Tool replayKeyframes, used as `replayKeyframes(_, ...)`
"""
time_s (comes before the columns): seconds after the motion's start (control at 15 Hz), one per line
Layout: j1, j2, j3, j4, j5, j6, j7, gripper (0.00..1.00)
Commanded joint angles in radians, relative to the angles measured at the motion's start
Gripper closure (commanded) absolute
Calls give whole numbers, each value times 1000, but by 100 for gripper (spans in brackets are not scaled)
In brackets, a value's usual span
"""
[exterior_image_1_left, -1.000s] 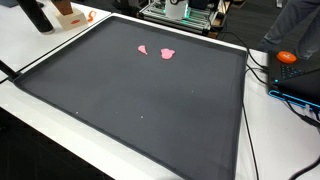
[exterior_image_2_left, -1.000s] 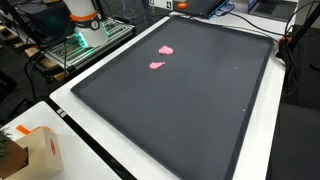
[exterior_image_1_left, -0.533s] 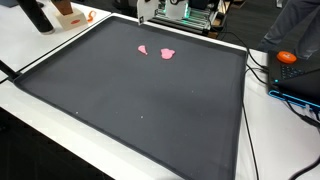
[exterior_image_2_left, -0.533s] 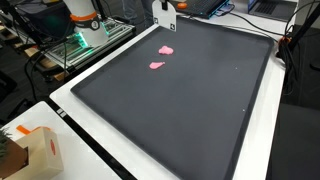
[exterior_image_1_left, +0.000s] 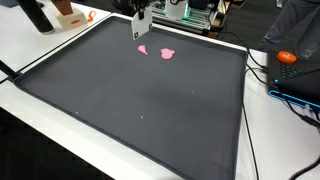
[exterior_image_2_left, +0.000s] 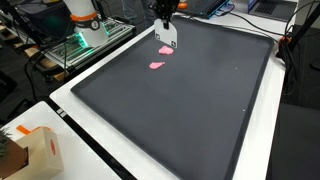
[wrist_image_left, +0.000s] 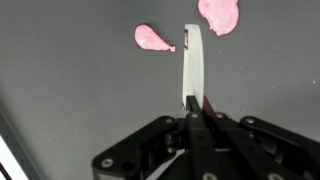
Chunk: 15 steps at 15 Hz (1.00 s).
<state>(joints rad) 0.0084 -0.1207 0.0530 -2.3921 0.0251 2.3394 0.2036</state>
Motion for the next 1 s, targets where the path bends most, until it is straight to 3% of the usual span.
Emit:
replayKeyframes(0.0,-4,35,-19,-31,-1,70,-39,99)
replayKeyframes(0.93,-12,153,-48,-95,23,207,-70,99)
